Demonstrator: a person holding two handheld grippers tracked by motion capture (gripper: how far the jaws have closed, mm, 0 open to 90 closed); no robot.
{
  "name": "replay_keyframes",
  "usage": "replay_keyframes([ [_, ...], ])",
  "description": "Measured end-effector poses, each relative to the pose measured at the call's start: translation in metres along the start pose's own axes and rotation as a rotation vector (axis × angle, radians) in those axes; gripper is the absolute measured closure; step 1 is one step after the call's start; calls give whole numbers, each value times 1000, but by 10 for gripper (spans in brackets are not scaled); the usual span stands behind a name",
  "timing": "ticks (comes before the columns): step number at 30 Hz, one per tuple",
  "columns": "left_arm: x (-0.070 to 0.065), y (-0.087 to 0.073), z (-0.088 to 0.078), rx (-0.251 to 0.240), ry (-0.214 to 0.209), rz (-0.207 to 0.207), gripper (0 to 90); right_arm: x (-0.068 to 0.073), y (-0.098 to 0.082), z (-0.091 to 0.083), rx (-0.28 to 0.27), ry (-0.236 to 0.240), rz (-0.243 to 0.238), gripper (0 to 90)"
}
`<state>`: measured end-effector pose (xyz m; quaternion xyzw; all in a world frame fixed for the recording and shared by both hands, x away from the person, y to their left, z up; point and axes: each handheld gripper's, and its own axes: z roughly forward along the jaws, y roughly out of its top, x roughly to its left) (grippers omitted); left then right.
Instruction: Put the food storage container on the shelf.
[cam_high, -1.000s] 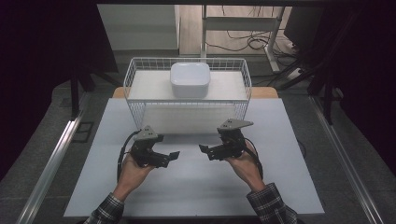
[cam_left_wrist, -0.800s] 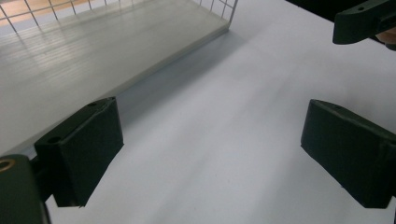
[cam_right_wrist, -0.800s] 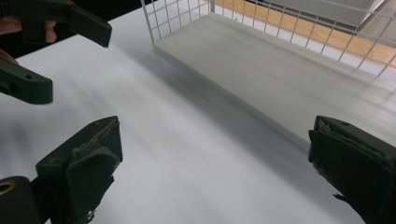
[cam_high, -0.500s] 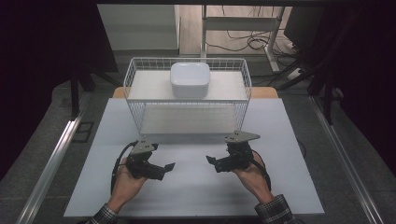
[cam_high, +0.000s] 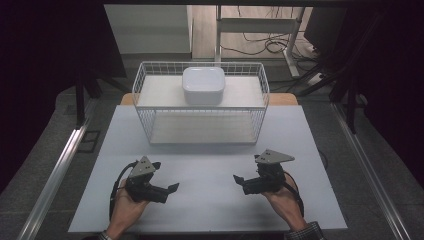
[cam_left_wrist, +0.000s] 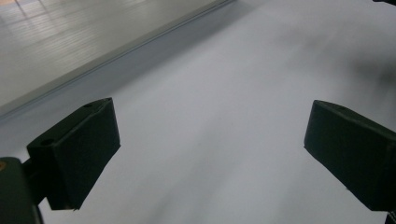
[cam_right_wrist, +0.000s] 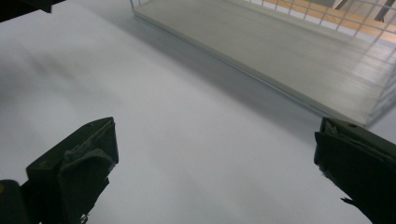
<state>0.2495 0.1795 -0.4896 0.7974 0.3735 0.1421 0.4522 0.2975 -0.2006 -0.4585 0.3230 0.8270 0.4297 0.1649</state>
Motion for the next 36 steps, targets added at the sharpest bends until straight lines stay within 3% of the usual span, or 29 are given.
replay_keyframes([
  [8, 8, -20, -13, 16, 7, -37, 34, -2, -15, -11, 9, -34, 4, 0],
  [13, 10, -32, -21, 30, 42, -37, 34, -2, -23, -17, 13, -54, 0, 0],
  [18, 9, -40, -29, 14, 73, -37, 40, -4, -32, -22, 14, -71, 14, 0],
  [36, 16, -67, -35, 79, 100, -91, 42, -8, -68, -32, 81, -92, 59, 0],
])
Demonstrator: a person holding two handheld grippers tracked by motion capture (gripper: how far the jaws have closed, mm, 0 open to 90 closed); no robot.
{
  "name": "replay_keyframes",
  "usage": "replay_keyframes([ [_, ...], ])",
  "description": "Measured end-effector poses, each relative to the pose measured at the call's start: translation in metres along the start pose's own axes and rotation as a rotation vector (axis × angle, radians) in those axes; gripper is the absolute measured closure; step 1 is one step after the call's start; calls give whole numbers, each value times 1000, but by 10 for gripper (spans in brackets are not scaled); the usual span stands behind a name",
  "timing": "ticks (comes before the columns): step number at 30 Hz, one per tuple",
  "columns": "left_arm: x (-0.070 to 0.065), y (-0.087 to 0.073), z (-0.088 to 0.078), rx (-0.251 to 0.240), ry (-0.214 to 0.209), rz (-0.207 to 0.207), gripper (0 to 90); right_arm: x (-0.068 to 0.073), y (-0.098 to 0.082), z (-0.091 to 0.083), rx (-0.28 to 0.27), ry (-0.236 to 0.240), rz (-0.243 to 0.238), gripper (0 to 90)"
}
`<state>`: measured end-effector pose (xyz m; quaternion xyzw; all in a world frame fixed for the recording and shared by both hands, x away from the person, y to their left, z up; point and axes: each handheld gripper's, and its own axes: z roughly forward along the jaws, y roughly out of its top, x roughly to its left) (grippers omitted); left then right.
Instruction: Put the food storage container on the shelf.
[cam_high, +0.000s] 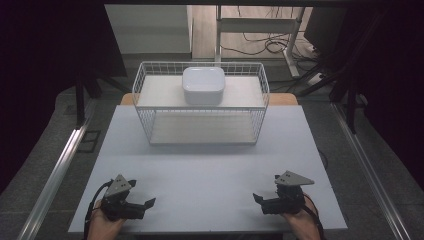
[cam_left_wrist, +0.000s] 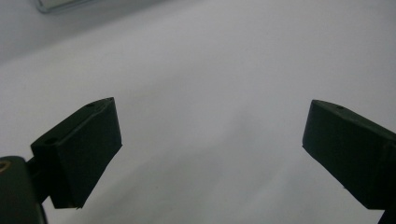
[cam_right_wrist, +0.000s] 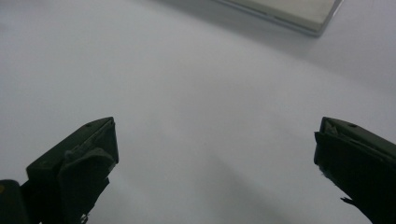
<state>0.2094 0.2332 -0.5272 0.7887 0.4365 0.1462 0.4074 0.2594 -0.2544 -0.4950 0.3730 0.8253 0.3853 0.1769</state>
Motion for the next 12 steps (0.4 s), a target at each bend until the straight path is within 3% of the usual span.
replay_keyframes([
  [7, 7, -8, -2, 25, -17, -54, 41, -1, -9, 3, 66, 2, 7, 0],
  [12, 9, -9, -2, 15, -18, -67, 42, -1, -9, 5, 77, -5, 5, 0],
])
